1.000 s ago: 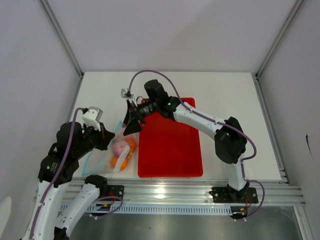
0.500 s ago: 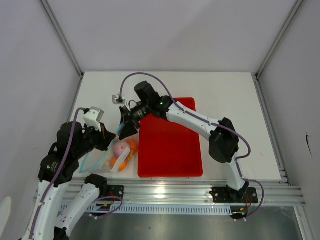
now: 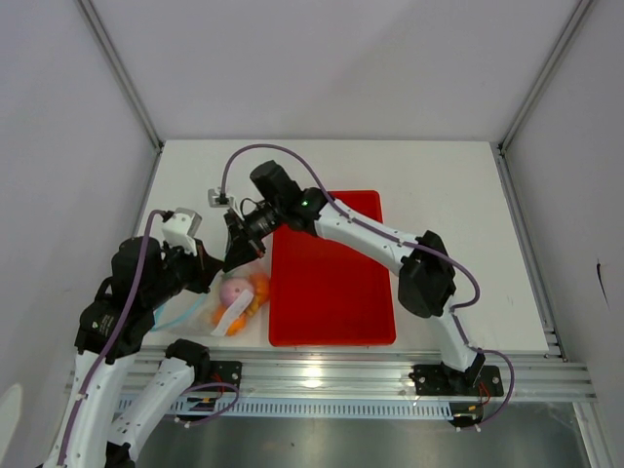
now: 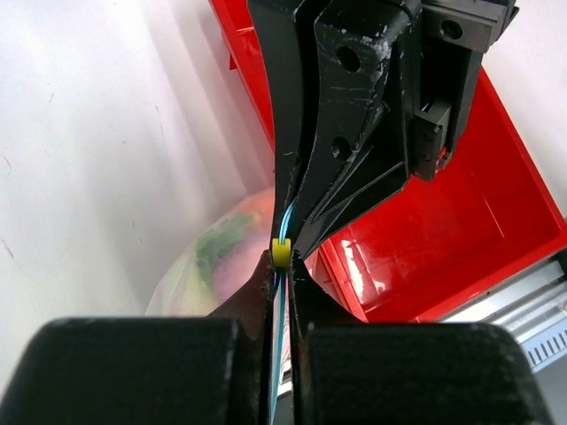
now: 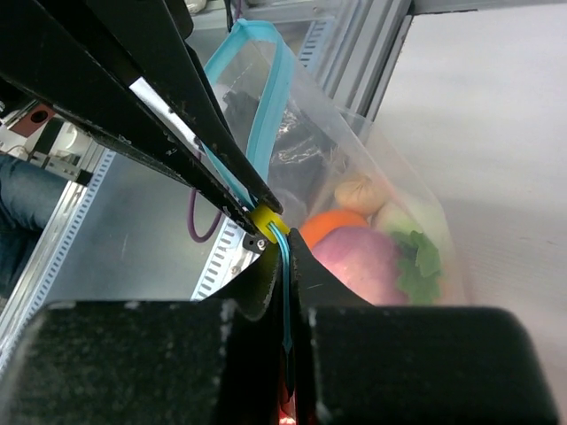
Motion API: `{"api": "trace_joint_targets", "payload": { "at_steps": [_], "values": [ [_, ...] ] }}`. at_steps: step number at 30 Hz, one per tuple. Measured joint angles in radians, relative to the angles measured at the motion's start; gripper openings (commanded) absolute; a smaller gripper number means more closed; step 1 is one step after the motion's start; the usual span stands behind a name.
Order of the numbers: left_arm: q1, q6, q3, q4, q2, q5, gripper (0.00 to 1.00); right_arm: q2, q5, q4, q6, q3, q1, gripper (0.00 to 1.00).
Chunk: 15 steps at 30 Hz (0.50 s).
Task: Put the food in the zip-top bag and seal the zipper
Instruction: Zip the zipper food storage bag at the center of the board.
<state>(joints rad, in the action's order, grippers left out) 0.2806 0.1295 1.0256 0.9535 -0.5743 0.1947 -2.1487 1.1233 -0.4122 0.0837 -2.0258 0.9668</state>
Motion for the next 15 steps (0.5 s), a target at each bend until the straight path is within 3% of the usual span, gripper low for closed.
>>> {"api": "trace_joint_targets", "payload": {
  "at_steps": [4,11,15],
  "values": [
    [-0.001,0.0,0.0,0.005,0.001,-0.026,0.0,0.013,-0.031,0.09,-0.044,0.05,0.0,0.0],
    [0.0,0.003,0.0,0.015,0.021,-0.063,0.01,0.094,-0.099,0.475,-0.277,0.283,-0.013,0.0],
    [0.0,0.006,0.005,0.017,0.046,-0.082,0.01,0.106,-0.125,0.617,-0.385,0.337,-0.04,0.0]
  ]
}}
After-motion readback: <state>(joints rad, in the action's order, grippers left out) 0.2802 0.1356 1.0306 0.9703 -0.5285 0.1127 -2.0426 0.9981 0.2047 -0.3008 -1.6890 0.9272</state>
